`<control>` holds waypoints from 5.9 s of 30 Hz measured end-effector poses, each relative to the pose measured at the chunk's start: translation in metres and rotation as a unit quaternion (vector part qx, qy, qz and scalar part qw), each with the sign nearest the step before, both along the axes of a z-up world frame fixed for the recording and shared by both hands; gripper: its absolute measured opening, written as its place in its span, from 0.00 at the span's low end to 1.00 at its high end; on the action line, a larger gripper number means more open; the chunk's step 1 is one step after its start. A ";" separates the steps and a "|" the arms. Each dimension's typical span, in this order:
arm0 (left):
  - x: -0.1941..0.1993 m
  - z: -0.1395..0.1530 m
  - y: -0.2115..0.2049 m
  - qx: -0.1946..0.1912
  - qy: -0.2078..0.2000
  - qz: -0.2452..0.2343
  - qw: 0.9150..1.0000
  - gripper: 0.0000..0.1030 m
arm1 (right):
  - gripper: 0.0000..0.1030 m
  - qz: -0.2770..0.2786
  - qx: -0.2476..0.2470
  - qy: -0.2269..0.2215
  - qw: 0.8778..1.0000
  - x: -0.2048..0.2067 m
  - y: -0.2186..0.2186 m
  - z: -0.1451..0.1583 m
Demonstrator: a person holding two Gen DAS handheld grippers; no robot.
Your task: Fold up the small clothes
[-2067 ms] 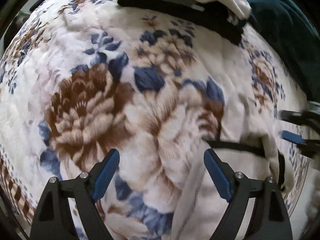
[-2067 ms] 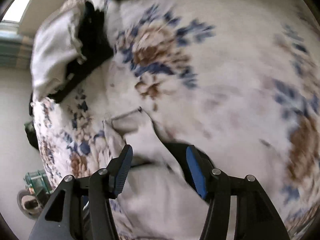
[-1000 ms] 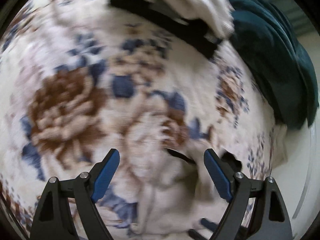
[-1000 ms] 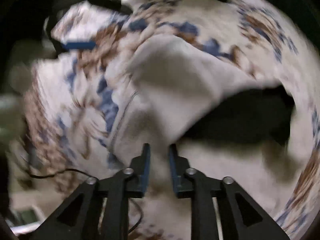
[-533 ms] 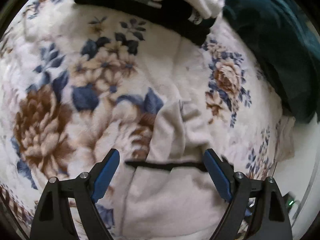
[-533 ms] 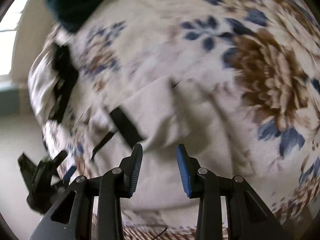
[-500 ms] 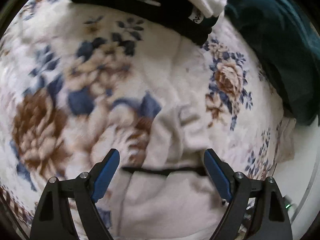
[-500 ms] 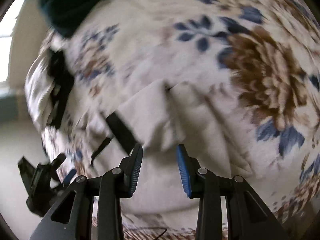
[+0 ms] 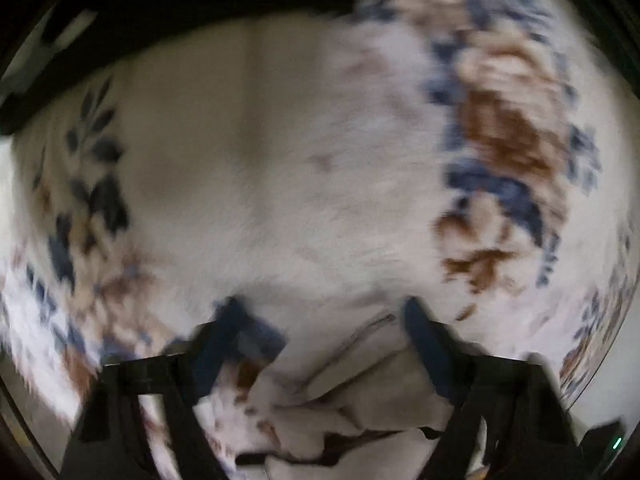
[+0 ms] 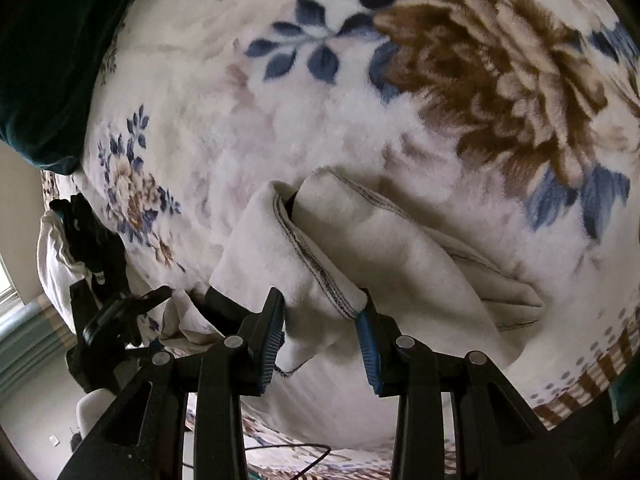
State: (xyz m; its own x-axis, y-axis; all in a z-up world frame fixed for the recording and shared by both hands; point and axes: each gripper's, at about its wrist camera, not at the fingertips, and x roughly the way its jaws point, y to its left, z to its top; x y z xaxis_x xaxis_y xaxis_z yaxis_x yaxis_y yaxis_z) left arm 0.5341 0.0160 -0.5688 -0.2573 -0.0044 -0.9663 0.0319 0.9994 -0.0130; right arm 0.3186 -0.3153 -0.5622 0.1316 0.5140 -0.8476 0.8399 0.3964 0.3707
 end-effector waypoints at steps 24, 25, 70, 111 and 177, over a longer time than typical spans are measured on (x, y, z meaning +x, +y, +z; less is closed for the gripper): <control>-0.234 0.099 0.092 -0.140 -0.188 0.108 0.966 0.03 | 0.07 0.177 -0.053 -0.050 0.982 -0.015 0.017 0.022; -0.236 0.095 0.095 -0.152 -0.177 0.122 0.965 0.03 | 0.07 0.185 -0.056 -0.045 0.980 -0.017 0.015 0.020; -0.215 0.088 0.096 -0.167 -0.140 0.366 0.905 0.02 | 0.07 0.249 -0.060 -0.080 0.963 -0.036 0.019 0.019; -0.226 0.154 0.098 -0.175 -0.230 0.215 0.933 0.52 | 0.22 0.366 -0.035 -0.070 0.927 -0.043 0.007 0.008; -0.290 0.077 0.075 -0.092 -0.166 0.179 0.965 0.63 | 0.20 0.288 -0.033 -0.122 0.949 -0.087 -0.015 -0.006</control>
State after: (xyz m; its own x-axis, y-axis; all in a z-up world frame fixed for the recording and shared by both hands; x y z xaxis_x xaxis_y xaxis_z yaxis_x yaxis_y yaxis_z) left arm 0.2444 0.0909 -0.4914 0.1170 -0.2153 -0.9695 -0.2817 0.9289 -0.2402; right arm 0.2320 -0.3307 -0.5682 0.0416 0.5069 -0.8610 0.3686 0.7932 0.4848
